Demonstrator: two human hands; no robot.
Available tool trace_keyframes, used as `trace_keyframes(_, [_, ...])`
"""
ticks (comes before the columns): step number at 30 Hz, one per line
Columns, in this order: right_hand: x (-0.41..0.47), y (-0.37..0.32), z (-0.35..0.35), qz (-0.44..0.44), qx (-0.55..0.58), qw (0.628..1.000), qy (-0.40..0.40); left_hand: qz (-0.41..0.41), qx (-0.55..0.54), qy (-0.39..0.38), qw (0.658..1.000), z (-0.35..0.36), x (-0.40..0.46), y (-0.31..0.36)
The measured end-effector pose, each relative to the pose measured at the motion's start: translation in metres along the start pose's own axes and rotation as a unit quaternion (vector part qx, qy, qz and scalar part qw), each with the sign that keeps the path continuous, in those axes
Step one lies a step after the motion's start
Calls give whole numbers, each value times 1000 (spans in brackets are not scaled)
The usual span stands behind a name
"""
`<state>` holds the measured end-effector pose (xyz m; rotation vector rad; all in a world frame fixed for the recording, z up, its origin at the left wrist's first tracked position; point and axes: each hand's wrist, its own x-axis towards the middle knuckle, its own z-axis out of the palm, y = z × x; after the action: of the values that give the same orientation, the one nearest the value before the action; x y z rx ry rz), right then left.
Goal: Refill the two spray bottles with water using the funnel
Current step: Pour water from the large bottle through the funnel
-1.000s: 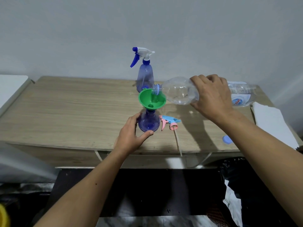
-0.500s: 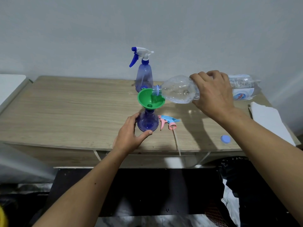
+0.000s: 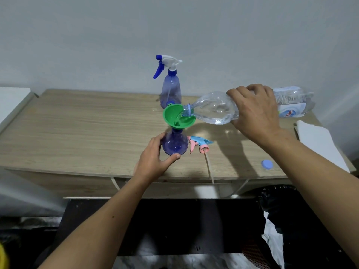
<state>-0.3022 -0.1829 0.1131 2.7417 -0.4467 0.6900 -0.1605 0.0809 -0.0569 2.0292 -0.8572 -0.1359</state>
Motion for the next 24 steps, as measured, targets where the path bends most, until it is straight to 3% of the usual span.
trace_keyframes(24, [1, 2, -3, 10, 7, 1000, 8, 1, 5, 2, 1000, -1, -1, 2])
